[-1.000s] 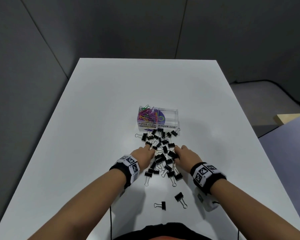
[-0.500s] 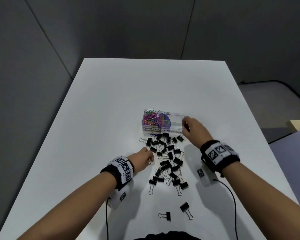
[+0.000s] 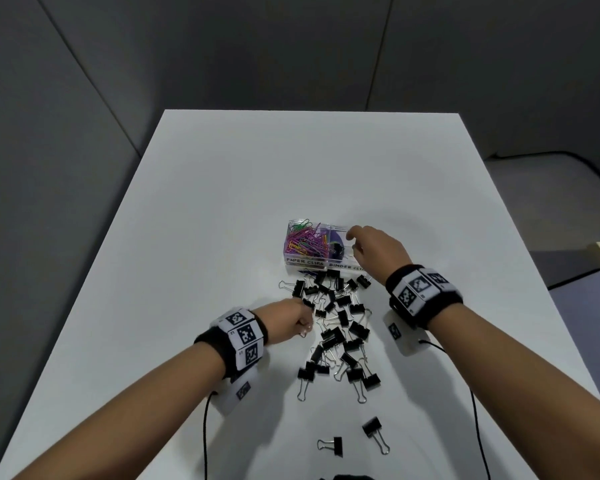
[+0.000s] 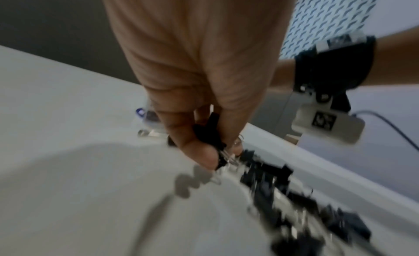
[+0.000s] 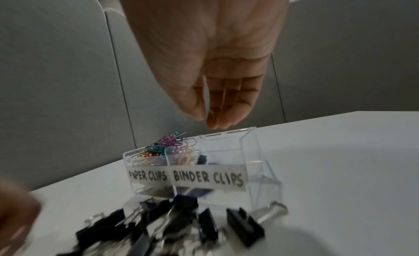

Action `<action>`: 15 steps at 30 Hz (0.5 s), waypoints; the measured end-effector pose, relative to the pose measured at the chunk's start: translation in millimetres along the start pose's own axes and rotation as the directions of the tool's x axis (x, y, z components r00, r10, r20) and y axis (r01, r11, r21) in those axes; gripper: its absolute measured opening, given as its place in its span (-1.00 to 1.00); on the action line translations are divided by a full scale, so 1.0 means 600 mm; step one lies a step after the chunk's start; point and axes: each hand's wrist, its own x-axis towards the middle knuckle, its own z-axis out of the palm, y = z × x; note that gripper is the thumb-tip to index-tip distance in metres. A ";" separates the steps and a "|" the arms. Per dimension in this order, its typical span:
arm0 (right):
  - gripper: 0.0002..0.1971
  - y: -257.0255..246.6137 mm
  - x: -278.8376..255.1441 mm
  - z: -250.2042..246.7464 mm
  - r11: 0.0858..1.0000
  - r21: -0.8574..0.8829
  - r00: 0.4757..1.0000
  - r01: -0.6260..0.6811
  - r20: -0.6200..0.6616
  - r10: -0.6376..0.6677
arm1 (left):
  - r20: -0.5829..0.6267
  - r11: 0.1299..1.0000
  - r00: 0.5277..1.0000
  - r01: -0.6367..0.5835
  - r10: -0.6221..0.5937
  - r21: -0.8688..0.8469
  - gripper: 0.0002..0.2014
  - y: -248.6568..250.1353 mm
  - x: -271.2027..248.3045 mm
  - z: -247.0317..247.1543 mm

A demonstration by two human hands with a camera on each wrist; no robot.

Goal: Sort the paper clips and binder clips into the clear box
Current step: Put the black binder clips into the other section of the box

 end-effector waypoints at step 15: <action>-0.48 0.045 -0.132 0.094 0.985 -0.073 0.959 0.157 0.248 -0.135 | -0.272 0.973 0.959 -0.014 0.078 0.230 -0.66 0.091 0.144 -0.158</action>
